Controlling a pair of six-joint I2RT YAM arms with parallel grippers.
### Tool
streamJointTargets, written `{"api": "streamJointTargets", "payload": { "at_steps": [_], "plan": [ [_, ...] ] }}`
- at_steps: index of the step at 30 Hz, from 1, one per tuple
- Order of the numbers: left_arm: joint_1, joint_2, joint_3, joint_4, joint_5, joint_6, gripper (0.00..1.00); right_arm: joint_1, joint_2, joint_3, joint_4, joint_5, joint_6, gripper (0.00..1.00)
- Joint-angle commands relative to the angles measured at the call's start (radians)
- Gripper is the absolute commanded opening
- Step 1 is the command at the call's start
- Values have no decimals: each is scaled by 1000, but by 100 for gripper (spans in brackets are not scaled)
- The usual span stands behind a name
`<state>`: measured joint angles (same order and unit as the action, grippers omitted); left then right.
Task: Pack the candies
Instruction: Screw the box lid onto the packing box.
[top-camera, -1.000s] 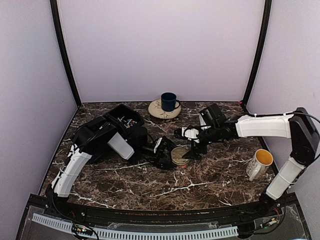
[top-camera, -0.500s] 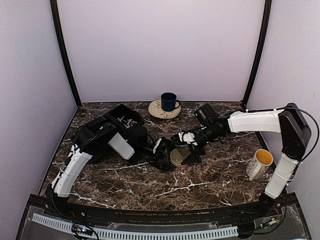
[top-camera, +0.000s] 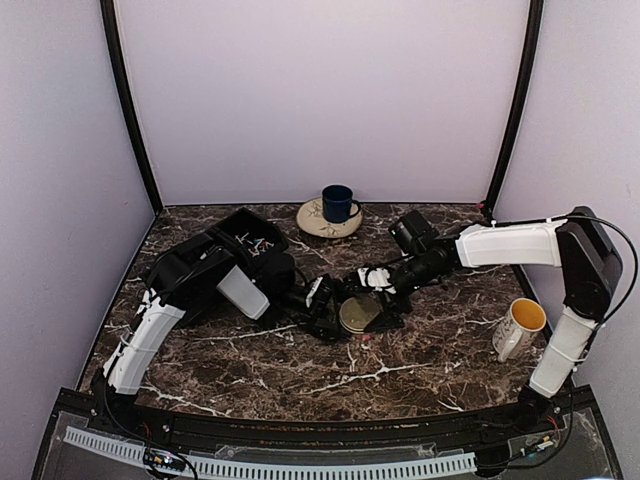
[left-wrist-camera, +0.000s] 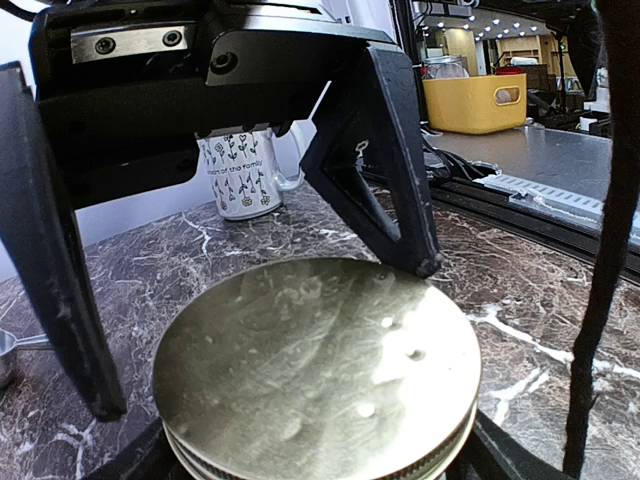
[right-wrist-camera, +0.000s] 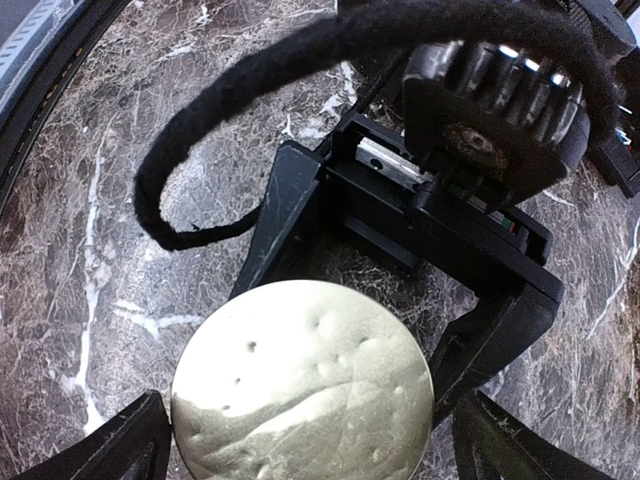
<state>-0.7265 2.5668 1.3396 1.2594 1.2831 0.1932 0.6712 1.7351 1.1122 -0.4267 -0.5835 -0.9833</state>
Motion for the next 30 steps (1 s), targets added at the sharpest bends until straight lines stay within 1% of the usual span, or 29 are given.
{"api": "streamJointTargets", "payload": {
  "at_steps": [1, 5, 13, 20, 25, 30],
  "plan": [
    [1, 168, -61, -199, 33, -17, 74, -1, 14, -8, 44, -16, 29, 100],
    [1, 170, -58, -199, 31, -19, 74, -1, 17, -18, 70, -17, 54, 96],
    [3, 174, -54, -192, 28, -30, 74, 1, 15, -32, 83, -27, 71, 95],
    [7, 180, -50, -180, 2, -53, 72, 3, 20, -37, 103, -12, 107, 85],
    [19, 190, -56, -115, -47, -110, 72, 8, -5, -88, 181, 45, 175, 85],
    [22, 182, -70, -106, -102, -109, 71, 13, -41, -164, 304, 126, 289, 85]
  ]
}}
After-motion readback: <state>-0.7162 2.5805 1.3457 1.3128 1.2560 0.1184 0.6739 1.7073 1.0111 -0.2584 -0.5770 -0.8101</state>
